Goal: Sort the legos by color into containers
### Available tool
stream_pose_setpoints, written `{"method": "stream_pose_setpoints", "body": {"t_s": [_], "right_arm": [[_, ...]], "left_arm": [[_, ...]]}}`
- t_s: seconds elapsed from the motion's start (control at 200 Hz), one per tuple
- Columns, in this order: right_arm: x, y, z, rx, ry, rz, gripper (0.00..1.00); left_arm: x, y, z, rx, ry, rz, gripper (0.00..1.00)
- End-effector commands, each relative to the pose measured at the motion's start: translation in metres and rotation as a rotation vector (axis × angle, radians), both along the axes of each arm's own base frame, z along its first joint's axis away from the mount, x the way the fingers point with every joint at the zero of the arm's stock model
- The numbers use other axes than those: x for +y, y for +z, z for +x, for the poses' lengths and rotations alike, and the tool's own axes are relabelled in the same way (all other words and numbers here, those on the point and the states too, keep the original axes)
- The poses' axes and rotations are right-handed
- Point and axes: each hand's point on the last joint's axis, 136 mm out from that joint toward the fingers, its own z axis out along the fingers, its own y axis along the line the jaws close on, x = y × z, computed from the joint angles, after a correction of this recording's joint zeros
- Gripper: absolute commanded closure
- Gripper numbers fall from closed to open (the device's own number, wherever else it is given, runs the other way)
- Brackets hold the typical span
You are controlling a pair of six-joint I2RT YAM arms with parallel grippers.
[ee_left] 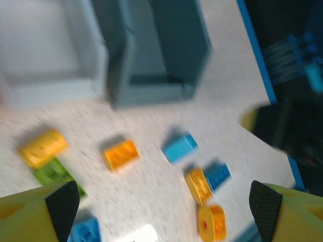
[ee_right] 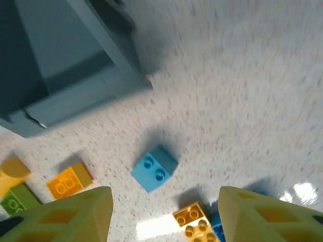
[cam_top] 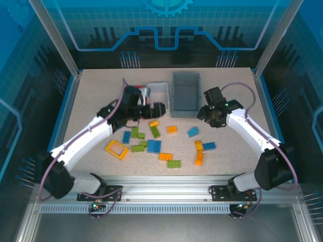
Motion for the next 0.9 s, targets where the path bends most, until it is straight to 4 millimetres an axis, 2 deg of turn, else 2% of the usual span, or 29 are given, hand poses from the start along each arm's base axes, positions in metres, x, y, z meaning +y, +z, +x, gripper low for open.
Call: {"method": "stream_pose_setpoints", "body": {"t_s": [0.0, 0.11, 0.205, 0.385, 0.565, 0.66, 0.735, 0.83, 0.895], "right_arm": [[0.025, -0.026, -0.004, 0.051, -0.145, 0.163, 0.41], [0.038, -0.051, -0.004, 0.112, -0.195, 0.209, 0.35], [0.046, -0.063, 0.006, 0.133, -0.218, 0.232, 0.33], [0.050, -0.082, 0.007, 0.206, -0.295, 0.240, 0.33], [0.049, -0.099, 0.007, 0.234, -0.348, 0.249, 0.35], [0.048, -0.105, 0.011, 0.246, -0.356, 0.238, 0.40], [0.047, -0.108, 0.013, 0.246, -0.361, 0.238, 0.48], [0.045, -0.104, 0.010, 0.242, -0.359, 0.227, 0.65], [0.043, -0.093, 0.009, 0.204, -0.339, 0.208, 0.76]], "left_arm": [[-0.011, 0.007, -0.028, -0.075, -0.033, -0.098, 0.07], [-0.010, -0.002, -0.058, -0.086, -0.042, -0.135, 0.06], [-0.005, -0.012, -0.073, -0.067, -0.040, -0.130, 0.06], [0.001, -0.020, -0.083, -0.043, -0.051, -0.107, 0.06], [0.001, -0.011, -0.083, -0.081, -0.059, -0.127, 0.06], [0.001, -0.010, -0.082, -0.090, -0.055, -0.130, 0.06], [0.001, -0.010, -0.082, -0.092, -0.058, -0.129, 0.07], [0.002, -0.009, -0.082, -0.093, -0.059, -0.118, 0.07], [0.004, -0.007, -0.081, -0.099, -0.047, -0.108, 0.07]]}}
